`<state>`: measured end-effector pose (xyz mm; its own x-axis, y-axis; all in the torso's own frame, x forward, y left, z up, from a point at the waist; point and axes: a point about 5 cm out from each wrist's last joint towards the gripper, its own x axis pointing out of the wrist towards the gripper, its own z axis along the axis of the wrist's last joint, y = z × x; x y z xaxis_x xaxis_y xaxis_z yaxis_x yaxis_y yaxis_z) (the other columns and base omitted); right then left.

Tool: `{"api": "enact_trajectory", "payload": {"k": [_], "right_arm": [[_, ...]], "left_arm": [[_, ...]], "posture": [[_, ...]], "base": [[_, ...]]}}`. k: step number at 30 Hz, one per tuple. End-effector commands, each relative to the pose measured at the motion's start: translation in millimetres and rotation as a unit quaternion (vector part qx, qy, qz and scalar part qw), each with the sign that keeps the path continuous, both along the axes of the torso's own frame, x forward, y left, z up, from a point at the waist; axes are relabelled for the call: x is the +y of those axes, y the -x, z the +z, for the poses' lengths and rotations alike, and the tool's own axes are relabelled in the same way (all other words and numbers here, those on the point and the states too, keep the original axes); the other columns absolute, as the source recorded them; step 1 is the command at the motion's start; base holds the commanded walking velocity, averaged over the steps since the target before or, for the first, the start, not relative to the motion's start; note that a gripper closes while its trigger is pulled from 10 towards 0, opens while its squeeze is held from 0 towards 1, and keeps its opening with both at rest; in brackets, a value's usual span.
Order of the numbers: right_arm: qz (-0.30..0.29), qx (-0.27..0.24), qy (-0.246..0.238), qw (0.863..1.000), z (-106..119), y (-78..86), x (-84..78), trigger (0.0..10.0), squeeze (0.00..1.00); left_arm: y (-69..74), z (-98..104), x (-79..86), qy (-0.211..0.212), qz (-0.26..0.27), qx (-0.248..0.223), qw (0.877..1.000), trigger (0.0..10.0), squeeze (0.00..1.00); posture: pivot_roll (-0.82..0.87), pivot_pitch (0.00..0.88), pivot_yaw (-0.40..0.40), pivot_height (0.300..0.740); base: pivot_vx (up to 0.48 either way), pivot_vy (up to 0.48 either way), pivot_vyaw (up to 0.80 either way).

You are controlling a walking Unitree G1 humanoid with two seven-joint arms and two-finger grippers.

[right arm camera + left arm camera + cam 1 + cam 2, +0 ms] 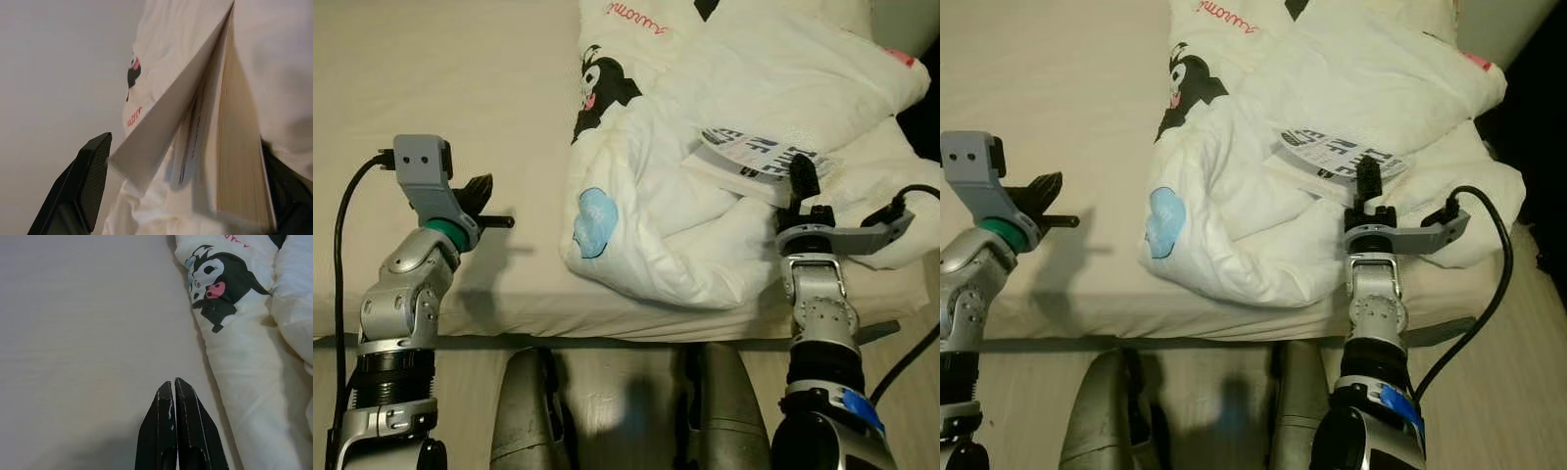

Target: Clean up the room

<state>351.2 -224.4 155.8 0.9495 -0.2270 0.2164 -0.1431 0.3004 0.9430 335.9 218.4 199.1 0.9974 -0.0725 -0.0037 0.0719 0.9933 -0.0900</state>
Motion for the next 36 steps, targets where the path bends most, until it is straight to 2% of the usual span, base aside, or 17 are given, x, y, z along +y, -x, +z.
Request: {"api": "enact_trajectory", "payload": {"k": [1,4,6,19,26,31,33,35,36], "right_arm": [[-0.030,0.001,-0.010,1.000,-4,2.9,-14.1,10.0,0.00],[-0.022,0.000,-0.005,1.000,-3,-0.4,-15.1,10.0,0.00],[-0.013,0.004,-0.003,1.000,-2,-4.8,-14.8,0.0,0.00],[0.018,0.006,0.002,1.000,0,-12.0,-6.9,0.0,0.00],[0.032,-0.004,0.016,0.999,3,-10.6,0.7,0.0,0.00],[0.047,-0.030,0.040,0.998,12,-7.3,8.2,0.0,0.00],[0.057,-0.062,0.073,0.994,26,-1.9,15.0,0.0,0.00],[0.057,-0.062,0.073,0.994,26,-1.9,15.0,0.0,0.00],[0.061,-0.089,0.094,0.990,38,2.8,19.4,0.0,0.00]], "left_arm": [[0.8,-5,4.4,0.000,0.003,0.016,1.000,10.0,0.00],[0.4,-5,4.5,0.000,0.003,0.016,1.000,10.0,0.00],[0.0,-5,3.5,0.000,0.002,0.016,1.000,10.0,0.00],[0.6,-6,1.7,0.005,0.004,0.016,1.000,10.0,0.00],[-0.3,-6,-0.1,0.008,0.002,0.015,1.000,10.0,0.00],[-1.9,-5,-3.7,0.012,0.000,0.012,1.000,10.0,0.00],[-3.0,-5,-6.3,0.016,-0.001,0.011,1.000,10.0,0.00],[-3.0,-5,-6.3,0.016,-0.001,0.011,1.000,10.0,0.00],[-3.5,-5,-7.5,0.018,-0.002,0.010,1.000,10.0,0.00]], "posture": [[-0.02,0.194,0.093,0.585],[-0.02,0.192,0.095,0.585],[-0.02,0.188,0.094,0.585],[-0.03,0.186,0.085,0.585],[-0.03,0.185,0.085,0.585],[-0.04,0.181,0.082,0.585],[-0.05,0.174,0.079,0.585],[-0.05,0.174,0.079,0.585],[-0.05,0.170,0.078,0.585]], "base": [[0.000,0.000,0.00],[0.000,0.000,0.00],[0.000,0.000,0.00],[0.000,0.000,0.00],[0.000,0.000,0.00],[0.000,0.000,0.00],[0.000,0.000,0.00],[0.000,0.000,0.00],[0.000,0.000,0.00]]}}
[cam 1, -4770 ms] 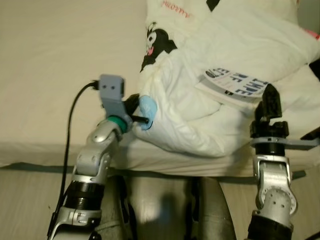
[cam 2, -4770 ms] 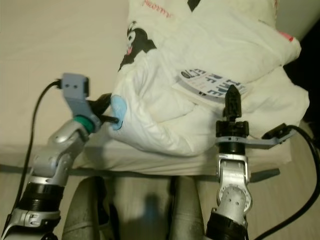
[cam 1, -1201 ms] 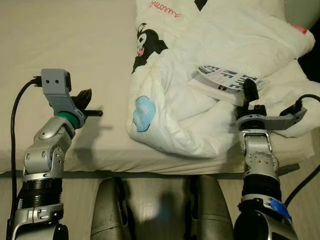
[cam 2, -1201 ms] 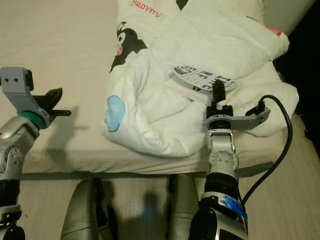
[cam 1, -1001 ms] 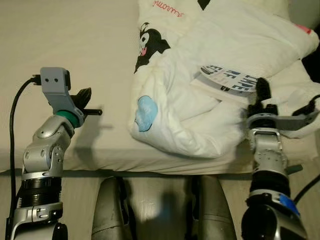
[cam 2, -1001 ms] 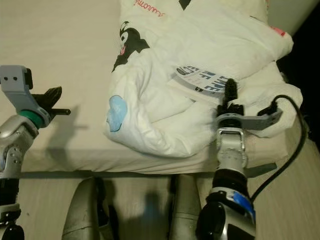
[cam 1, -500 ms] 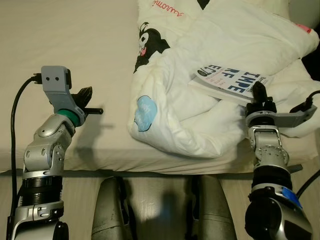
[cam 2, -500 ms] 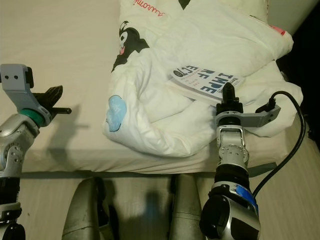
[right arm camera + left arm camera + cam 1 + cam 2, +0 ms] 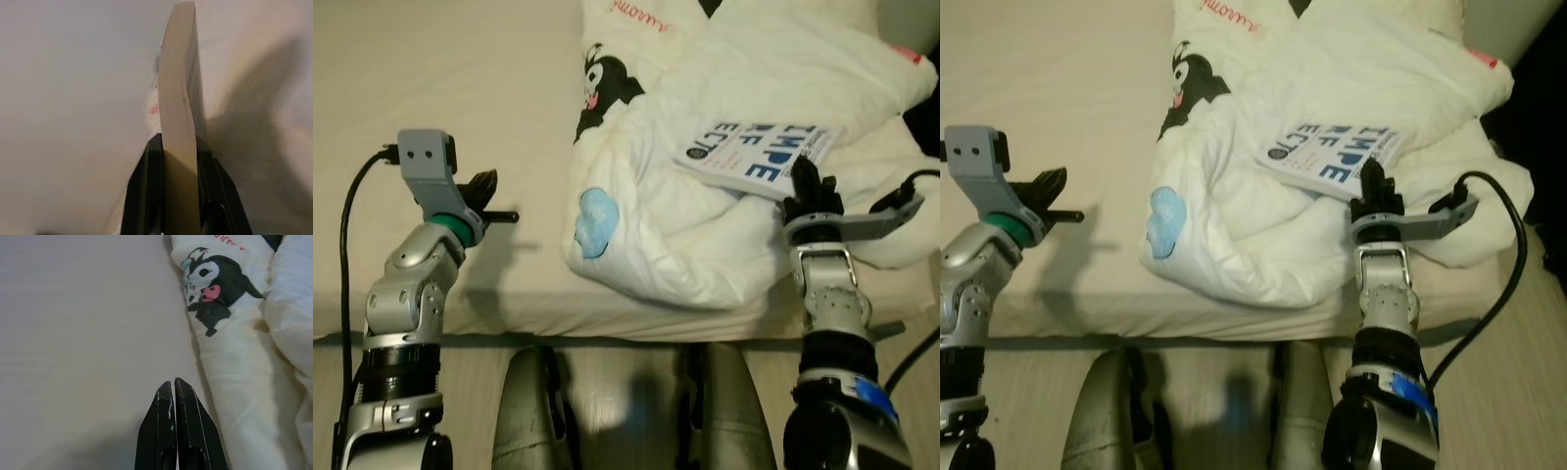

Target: Clean up the room

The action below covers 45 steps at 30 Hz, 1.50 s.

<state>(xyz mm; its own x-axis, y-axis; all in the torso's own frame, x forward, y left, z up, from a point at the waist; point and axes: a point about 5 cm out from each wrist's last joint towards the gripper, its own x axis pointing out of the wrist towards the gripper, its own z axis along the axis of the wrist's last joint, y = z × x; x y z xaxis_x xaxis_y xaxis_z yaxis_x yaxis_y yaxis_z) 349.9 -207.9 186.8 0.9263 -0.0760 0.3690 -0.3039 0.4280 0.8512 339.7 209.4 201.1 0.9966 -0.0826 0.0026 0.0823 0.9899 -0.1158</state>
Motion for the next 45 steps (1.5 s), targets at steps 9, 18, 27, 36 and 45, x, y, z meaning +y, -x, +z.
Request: {"api": "enact_trajectory", "payload": {"k": [9,18,27,36,45], "right_arm": [[0.004,-0.141,0.175,0.974,80,28.5,32.1,10.0,0.00],[-0.069,-0.143,0.362,0.919,92,42.2,45.3,10.0,0.00],[-0.090,-0.103,0.443,0.886,73,49.2,48.0,10.0,0.00],[-0.078,-0.101,0.486,0.865,60,50.5,58.1,10.0,0.00],[-0.067,-0.097,0.488,0.865,55,51.6,60.5,10.0,0.00]], "left_arm": [[-8.0,-4,-12.3,0.030,-0.002,-0.002,1.000,10.0,0.00],[-14.9,32,-43.9,0.072,-0.030,-0.067,0.995,10.0,0.00],[-15.0,49,-62.1,0.101,-0.046,-0.098,0.989,10.0,0.00],[-12.6,45,-67.5,0.113,-0.051,-0.091,0.988,10.0,0.00],[-11.4,38,-68.9,0.108,-0.054,-0.081,0.989,10.0,0.00]], "posture": [[-0.09,0.135,0.075,0.585],[-0.13,0.102,0.071,0.600],[-0.14,0.088,0.053,0.635],[-0.13,0.078,0.048,0.670],[-0.14,0.072,0.043,0.700]], "base": [[0.000,0.000,0.00],[0.000,0.000,0.00],[0.000,0.000,0.00],[0.000,0.000,0.00],[0.000,0.000,0.00]]}}
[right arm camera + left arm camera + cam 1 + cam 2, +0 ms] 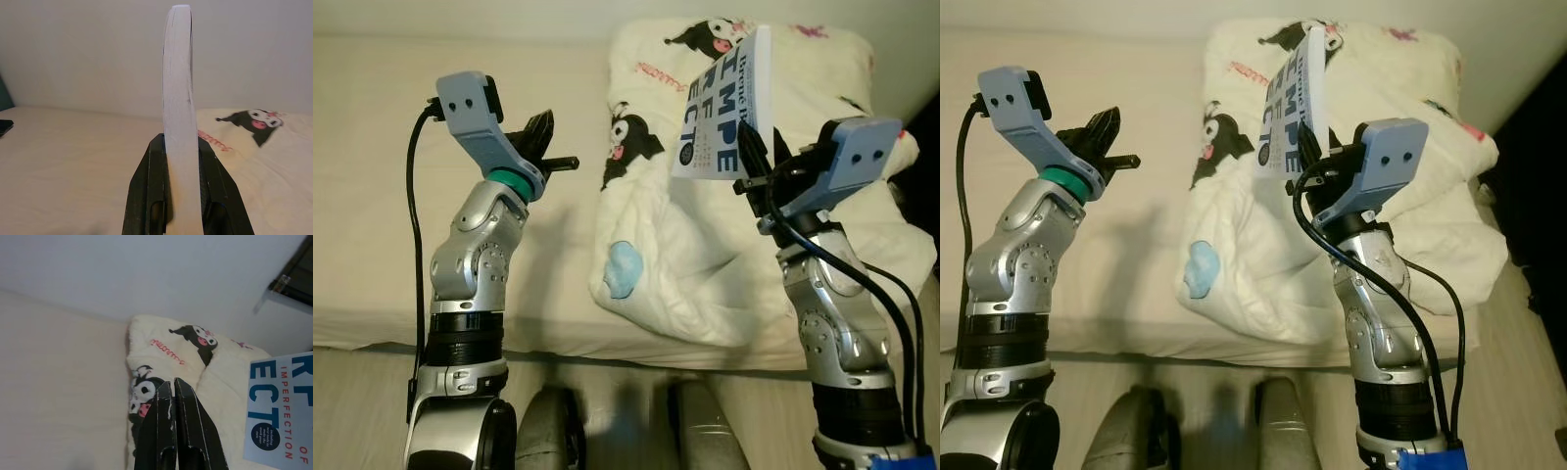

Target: Clean up the room

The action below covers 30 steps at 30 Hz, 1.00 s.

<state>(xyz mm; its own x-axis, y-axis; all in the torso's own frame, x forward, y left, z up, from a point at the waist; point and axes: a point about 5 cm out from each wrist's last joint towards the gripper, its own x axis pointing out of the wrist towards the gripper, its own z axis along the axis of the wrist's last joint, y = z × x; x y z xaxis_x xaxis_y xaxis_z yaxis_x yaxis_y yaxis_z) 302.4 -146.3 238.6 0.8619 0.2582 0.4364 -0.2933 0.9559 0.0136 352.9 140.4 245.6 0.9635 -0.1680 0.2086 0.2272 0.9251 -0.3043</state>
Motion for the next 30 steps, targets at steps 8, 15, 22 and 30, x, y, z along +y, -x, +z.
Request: {"api": "enact_trajectory", "payload": {"k": [8,15,22,30], "right_arm": [[-0.006,-0.010,0.002,1.000,-1,3.8,-3.3,10.0,0.00],[-0.030,0.011,-0.017,0.999,-10,0.4,-8.8,10.0,0.00],[-0.053,0.034,-0.056,0.996,-23,-0.2,-11.3,10.0,0.00],[-0.060,0.037,-0.057,0.996,-26,-0.4,-12.9,10.0,0.00]], "left_arm": [[4.3,-15,-6.7,-0.012,-0.011,0.018,1.000,10.0,0.00],[5.9,-23,-13.1,-0.030,-0.021,0.025,0.999,10.0,0.00],[5.3,-23,-14.4,-0.040,-0.025,0.021,0.999,10.0,0.00],[4.8,-21,-17.3,-0.054,-0.031,0.014,0.998,10.0,0.00]], "posture": [[-0.14,0.063,0.044,0.720],[-0.14,0.051,0.051,0.740],[-0.14,0.055,0.067,0.740],[-0.14,0.059,0.075,0.740]], "base": [[0.000,0.000,0.00],[0.000,0.000,0.00],[0.000,0.000,0.00],[0.000,0.000,0.00]]}}
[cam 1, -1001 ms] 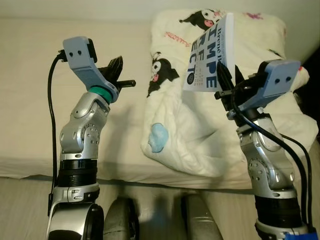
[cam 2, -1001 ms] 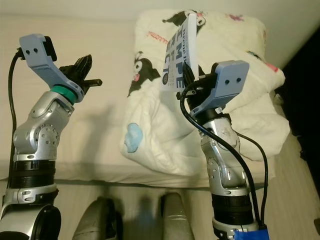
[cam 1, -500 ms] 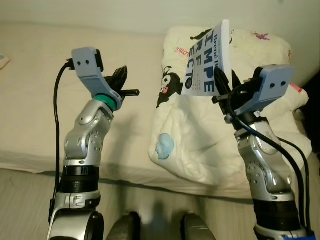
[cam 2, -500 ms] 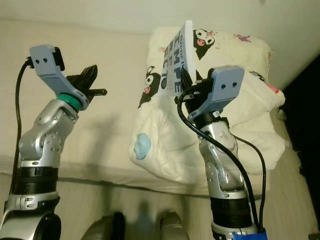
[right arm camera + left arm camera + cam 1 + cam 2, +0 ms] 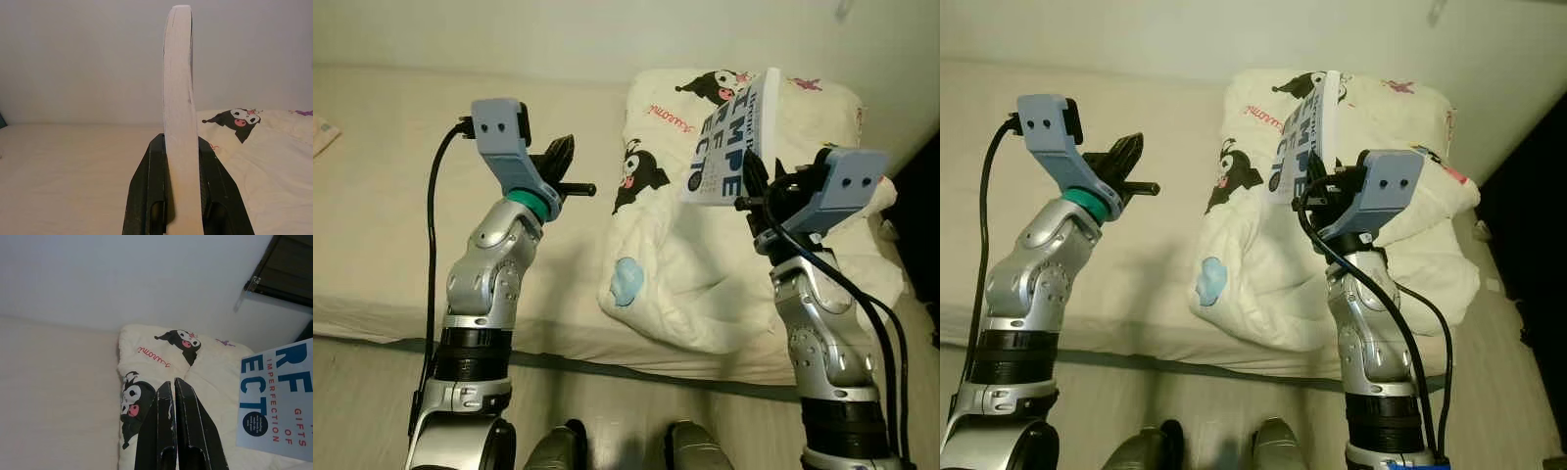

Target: Clean up the room

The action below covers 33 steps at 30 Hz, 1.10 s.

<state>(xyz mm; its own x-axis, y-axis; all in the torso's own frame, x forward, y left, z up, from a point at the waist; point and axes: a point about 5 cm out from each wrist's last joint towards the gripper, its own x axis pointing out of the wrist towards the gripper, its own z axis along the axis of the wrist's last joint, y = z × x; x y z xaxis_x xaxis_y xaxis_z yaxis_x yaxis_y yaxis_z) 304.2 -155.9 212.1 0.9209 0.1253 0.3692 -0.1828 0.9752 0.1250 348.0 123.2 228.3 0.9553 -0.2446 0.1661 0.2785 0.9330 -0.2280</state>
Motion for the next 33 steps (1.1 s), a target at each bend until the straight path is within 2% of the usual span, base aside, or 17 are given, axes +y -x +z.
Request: {"api": "enact_trajectory", "payload": {"k": [1,11,33], "right_arm": [[-0.007,-0.010,-0.011,1.000,0.1,1.4,-3.3,10.0,0.00],[-0.013,-0.011,-0.012,1.000,-1.4,1.2,-4.7,10.0,0.00],[-0.010,-0.009,-0.013,1.000,-4.3,0.9,-1.7,10.0,0.00]], "left_arm": [[0.0,-3.9,-0.1,-0.009,0.000,0.001,1.000,10.0,0.00],[-1.5,-2.9,-0.9,-0.013,-0.002,-0.001,1.000,10.0,0.00],[-0.5,-3.4,2.4,-0.018,0.002,0.000,1.000,10.0,0.00]], "posture": [[-0.14,0.059,0.075,0.740],[-0.14,0.057,0.082,0.740],[-0.13,0.063,0.085,0.740]], "base": [[0.000,0.000,0.00],[0.000,0.000,0.00],[-0.291,0.000,0.00]]}}
